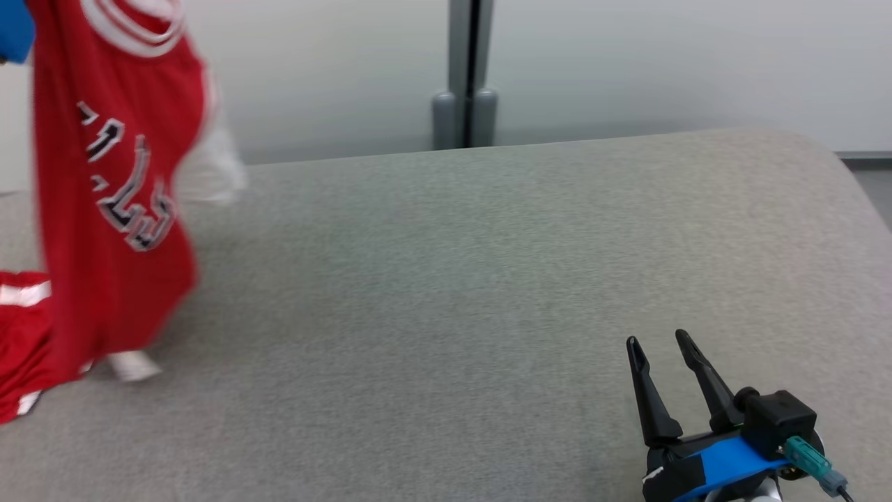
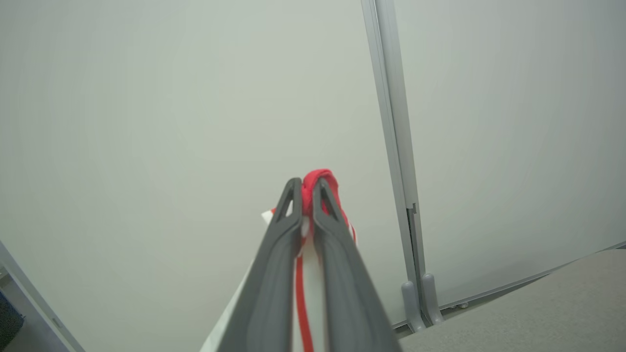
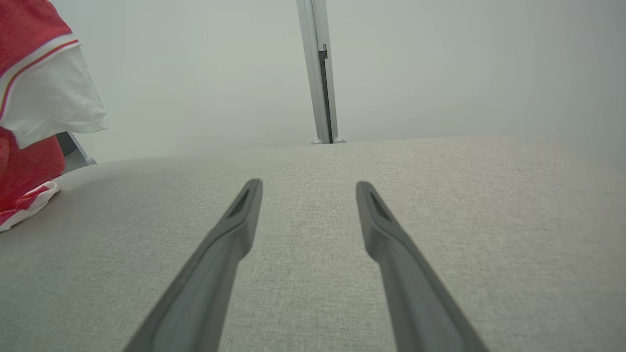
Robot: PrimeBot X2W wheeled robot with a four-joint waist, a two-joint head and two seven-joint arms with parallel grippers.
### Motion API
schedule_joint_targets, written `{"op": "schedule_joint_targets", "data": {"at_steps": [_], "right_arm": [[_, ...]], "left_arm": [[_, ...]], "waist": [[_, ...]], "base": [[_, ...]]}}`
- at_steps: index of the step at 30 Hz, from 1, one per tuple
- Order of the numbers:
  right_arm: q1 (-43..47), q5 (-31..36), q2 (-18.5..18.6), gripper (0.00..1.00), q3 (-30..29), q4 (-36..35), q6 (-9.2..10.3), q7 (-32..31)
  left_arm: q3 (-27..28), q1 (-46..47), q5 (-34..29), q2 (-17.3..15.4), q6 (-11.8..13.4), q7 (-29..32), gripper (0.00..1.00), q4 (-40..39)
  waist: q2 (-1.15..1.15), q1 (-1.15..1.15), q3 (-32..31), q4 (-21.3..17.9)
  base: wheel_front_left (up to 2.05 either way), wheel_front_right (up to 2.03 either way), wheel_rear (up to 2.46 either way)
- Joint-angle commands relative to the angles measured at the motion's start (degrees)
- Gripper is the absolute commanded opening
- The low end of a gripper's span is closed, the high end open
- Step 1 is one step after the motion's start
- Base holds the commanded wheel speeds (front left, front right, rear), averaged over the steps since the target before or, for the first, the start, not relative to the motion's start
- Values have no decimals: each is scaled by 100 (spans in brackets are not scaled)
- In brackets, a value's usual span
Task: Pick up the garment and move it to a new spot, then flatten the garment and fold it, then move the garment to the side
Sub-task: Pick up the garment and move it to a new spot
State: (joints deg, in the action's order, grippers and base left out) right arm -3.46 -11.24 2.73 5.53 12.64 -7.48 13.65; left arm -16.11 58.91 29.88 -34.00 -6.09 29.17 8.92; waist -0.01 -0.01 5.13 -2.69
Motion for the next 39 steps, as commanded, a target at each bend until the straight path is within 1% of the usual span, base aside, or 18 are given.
{"op": "schedule_joint_targets", "data": {"at_steps": [1,6,10,13,15,17,19,22,23,24,25,30,33,35,37,39], "right_arm": [[59,-34,29,100,18,18,-3,28],[95,-68,29,100,36,8,-3,44],[78,-55,29,100,8,1,-3,39],[72,-47,27,100,-58,-10,-3,48],[64,-49,28,100,-83,-11,-3,52],[59,-56,28,100,-79,-7,-3,53],[76,-76,28,100,-103,2,-3,58],[107,-94,29,100,-123,27,-3,51],[108,-88,27,100,-118,31,-3,43],[99,-69,26,100,-99,27,-3,28],[82,-45,27,100,-91,16,-3,10],[110,41,26,100,-123,-53,-3,-60],[171,80,28,100,-181,-76,-3,-103],[184,105,28,100,-229,-116,-3,-130],[219,140,29,100,-287,-163,-3,-153],[249,172,29,100,-330,-197,-3,-187]], "left_arm": [[-60,141,-35,81,-7,-34,0,-14],[-178,238,136,379,9,-3,0,7],[-275,15,287,536,7,49,0,56],[-503,-266,250,660,-21,5,0,31],[-646,-587,343,809,-24,-36,0,40],[-786,-1081,480,985,53,-25,0,123],[-925,-1610,564,1198,132,-183,0,177],[-1145,-2491,632,1521,274,-485,0,486],[-1201,-2743,657,1618,313,-612,35,645],[-1291,-2944,591,1675,319,-759,53,807],[-1341,-3155,598,1794,360,-935,100,972],[-1458,-3782,554,2276,428,-1893,100,1582],[-1396,-3994,500,2450,428,-2642,100,1666],[-1359,-4147,490,2558,330,-3205,100,1595],[-1323,-4296,438,2534,286,-3668,100,1518],[-1259,-4426,363,2445,306,-4030,100,1424]], "waist": [[1,1,-200,-300],[1,1,-181,-685],[1,1,-114,-904],[1,1,-76,-986],[1,1,-62,-1013],[1,1,-69,-1033],[1,1,-93,-1033],[1,1,-95,-1019],[1,1,-99,-1006],[1,1,-94,-1001],[1,1,-97,-988],[1,1,-120,-858],[1,1,-169,-729],[1,1,-211,-638],[1,1,-257,-550],[1,1,-305,-469]], "base": [[0,0,0],[0,0,0],[0,0,0],[0,0,0],[0,0,0],[0,0,0],[0,0,0],[0,0,0],[0,0,0],[0,0,0],[0,0,0],[0,0,0],[0,0,0],[0,0,0],[0,0,0],[0,0,0]]}}
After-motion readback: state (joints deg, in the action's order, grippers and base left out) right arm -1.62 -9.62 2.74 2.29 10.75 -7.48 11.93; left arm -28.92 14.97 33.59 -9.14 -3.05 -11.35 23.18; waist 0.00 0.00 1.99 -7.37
